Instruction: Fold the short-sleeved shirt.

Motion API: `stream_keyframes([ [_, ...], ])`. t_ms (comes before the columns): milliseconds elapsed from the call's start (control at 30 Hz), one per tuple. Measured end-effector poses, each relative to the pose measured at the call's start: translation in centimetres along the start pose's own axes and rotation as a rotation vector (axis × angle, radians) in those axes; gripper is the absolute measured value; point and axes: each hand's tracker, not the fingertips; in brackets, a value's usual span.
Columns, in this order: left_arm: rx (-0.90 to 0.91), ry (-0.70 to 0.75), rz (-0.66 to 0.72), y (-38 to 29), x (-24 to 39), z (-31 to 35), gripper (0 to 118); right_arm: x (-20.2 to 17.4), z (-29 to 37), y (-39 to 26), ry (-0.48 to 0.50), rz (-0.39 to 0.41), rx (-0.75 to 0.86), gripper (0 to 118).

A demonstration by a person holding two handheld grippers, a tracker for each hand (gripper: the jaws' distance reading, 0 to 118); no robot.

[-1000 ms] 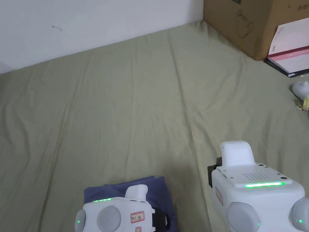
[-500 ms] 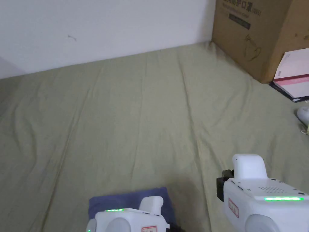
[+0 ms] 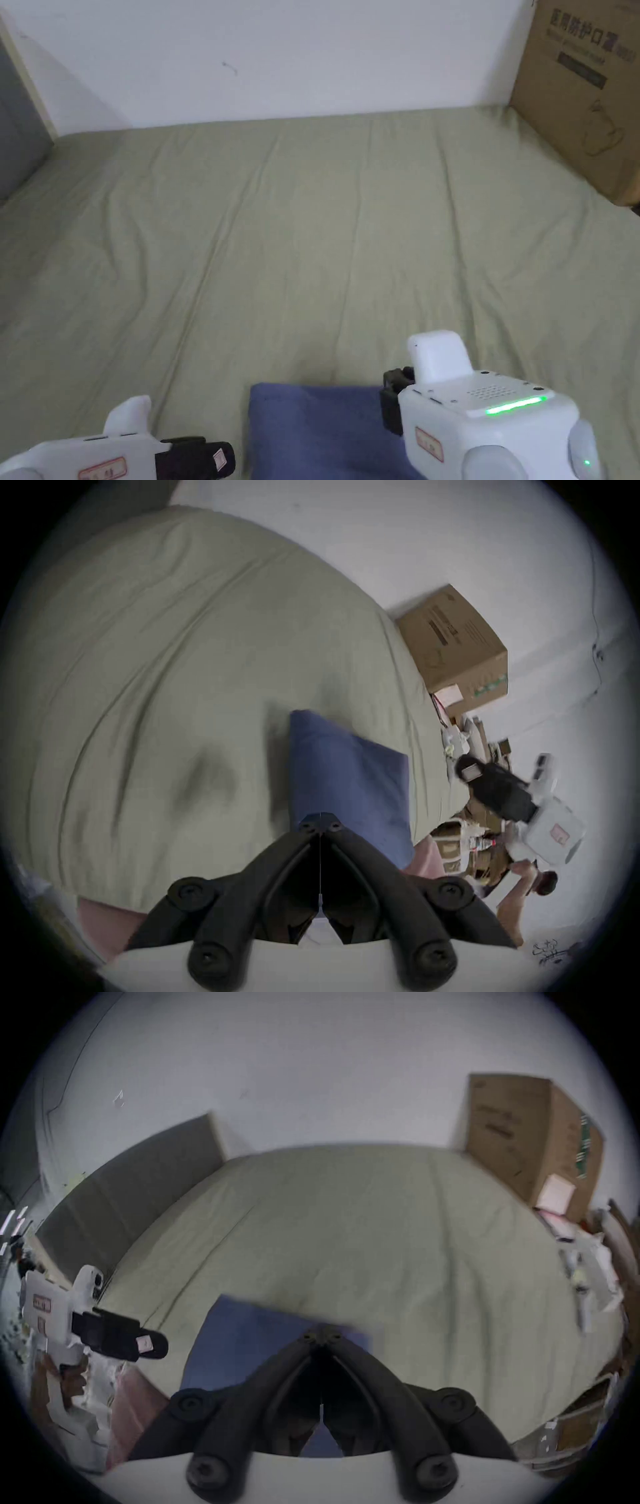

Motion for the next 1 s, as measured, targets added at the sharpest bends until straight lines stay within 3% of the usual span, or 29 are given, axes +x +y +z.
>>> stream_keyframes([
  [100,0.004,-0.013,0.079,-1.1,-2.3,0.0,0,-0.9,-5.4,-2.2,0.042,0.035,-0.188,0],
  [167,0.005,-0.012,0.098,-1.7,-2.3,-0.2,0,-1.4,-8.1,-3.9,-0.018,0.106,-0.3,0],
  [233,0.004,-0.016,0.099,-2.1,-2.6,-0.2,0,-1.3,-8.1,-3.9,-0.017,0.101,-0.241,0],
  [500,-0.01,-0.075,0.128,-0.6,-3.4,-2.1,1,-0.6,-8.0,-2.5,0.002,0.046,-0.269,0],
  [533,-0.023,-0.097,0.147,-0.4,-3.4,-2.5,14,-0.6,-8.0,-2.6,0.001,0.046,-0.267,0],
  [567,-0.043,-0.125,0.163,0.0,-3.3,-3.0,34,-0.6,-8.1,-2.5,-0.001,0.046,-0.266,0],
  [600,-0.063,-0.146,0.161,0.3,-3.0,-3.6,62,-0.5,-8.1,-2.7,-0.002,0.046,-0.267,0],
  [633,-0.08,-0.158,0.145,0.5,-2.7,-4.3,101,-0.4,-8.1,-2.6,-0.001,0.047,-0.268,0],
  [667,-0.08,-0.169,0.136,0.8,-3.2,-5.2,118,-0.3,-8.2,-2.6,0.0,0.048,-0.27,0],
  [833,-0.108,-0.219,0.142,1.9,-1.5,-7.9,117,0.0,-8.1,-2.5,0.017,0.016,-0.277,0],
  [1000,-0.203,-0.397,0.203,1.4,-0.5,-12.0,114,-0.2,-8.0,-2.6,0.012,0.017,-0.274,0],
])
